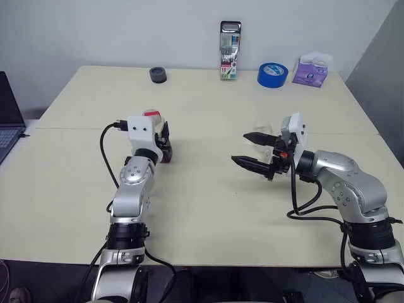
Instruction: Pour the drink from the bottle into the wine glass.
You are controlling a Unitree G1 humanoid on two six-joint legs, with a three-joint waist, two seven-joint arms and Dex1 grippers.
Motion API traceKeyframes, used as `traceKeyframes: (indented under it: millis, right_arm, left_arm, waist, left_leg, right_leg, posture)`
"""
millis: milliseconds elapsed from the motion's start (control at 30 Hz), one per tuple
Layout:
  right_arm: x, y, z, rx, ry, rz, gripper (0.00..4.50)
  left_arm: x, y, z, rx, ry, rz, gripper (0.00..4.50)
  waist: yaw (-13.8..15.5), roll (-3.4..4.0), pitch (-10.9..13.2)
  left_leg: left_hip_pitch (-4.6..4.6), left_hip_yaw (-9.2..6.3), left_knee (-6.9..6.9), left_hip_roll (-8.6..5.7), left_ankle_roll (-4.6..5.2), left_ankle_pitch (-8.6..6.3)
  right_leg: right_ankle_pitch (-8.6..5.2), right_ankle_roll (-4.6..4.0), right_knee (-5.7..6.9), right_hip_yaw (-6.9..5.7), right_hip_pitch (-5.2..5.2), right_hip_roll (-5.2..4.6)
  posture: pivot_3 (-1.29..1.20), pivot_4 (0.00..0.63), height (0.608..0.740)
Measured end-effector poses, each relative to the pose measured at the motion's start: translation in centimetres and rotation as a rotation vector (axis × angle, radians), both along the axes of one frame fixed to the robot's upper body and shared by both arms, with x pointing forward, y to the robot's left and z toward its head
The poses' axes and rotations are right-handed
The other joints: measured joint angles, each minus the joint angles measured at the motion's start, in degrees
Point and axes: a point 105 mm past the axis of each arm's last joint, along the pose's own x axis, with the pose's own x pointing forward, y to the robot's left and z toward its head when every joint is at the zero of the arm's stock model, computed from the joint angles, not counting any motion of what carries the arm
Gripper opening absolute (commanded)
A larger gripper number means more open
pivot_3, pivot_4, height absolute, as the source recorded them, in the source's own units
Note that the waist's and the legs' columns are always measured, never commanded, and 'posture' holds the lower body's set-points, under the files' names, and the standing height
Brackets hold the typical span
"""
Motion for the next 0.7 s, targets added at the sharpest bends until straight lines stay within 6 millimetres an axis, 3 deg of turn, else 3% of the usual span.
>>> traceKeyframes:
  millis: [167,400,500,700]
  right_arm:
    - [0.1,0.7,0.7,0.006,-0.015,-0.005,4.5]
    - [-0.8,5.0,3.8,0.092,-0.033,0.107,4.5]
    - [-1.0,5.5,3.6,0.105,0.0,0.131,4.5]
    - [-1.3,6.2,3.3,0.106,0.026,0.152,4.5]
  left_arm:
    - [-1.6,-1.2,0.0,0.01,0.061,-0.157,1.8]
    - [-5.5,-7.9,0.4,0.062,0.136,-0.667,1.8]
    - [-7.0,-8.9,0.2,0.098,0.16,-0.825,1.8]
    - [-6.9,-10.3,1.4,0.126,0.126,-0.935,1.8]
  waist:
    - [-0.1,0.0,0.0]
    - [-0.4,0.01,0.0]
    - [-0.4,0.02,0.0]
    - [-0.4,0.02,0.0]
  left_leg:
    - [-0.01,-0.01,0.01,0.0,-0.01,0.0]
    - [-0.01,-0.07,-0.01,0.0,-0.04,0.02]
    - [-0.01,-0.07,-0.01,0.0,-0.04,0.02]
    - [-0.02,-0.08,0.0,-0.02,-0.03,0.02]
  right_leg:
    - [0.0,0.0,0.0,-0.01,0.0,-0.01]
    - [0.0,0.0,-0.01,-0.06,0.0,-0.01]
    - [0.0,0.0,-0.02,-0.06,0.0,-0.01]
    - [0.0,0.0,-0.01,-0.07,0.0,-0.01]
  posture:
    - [0.0,0.15,0.74]
    - [0.0,0.15,0.74]
    - [0.0,0.15,0.74]
    - [0.0,0.15,0.74]
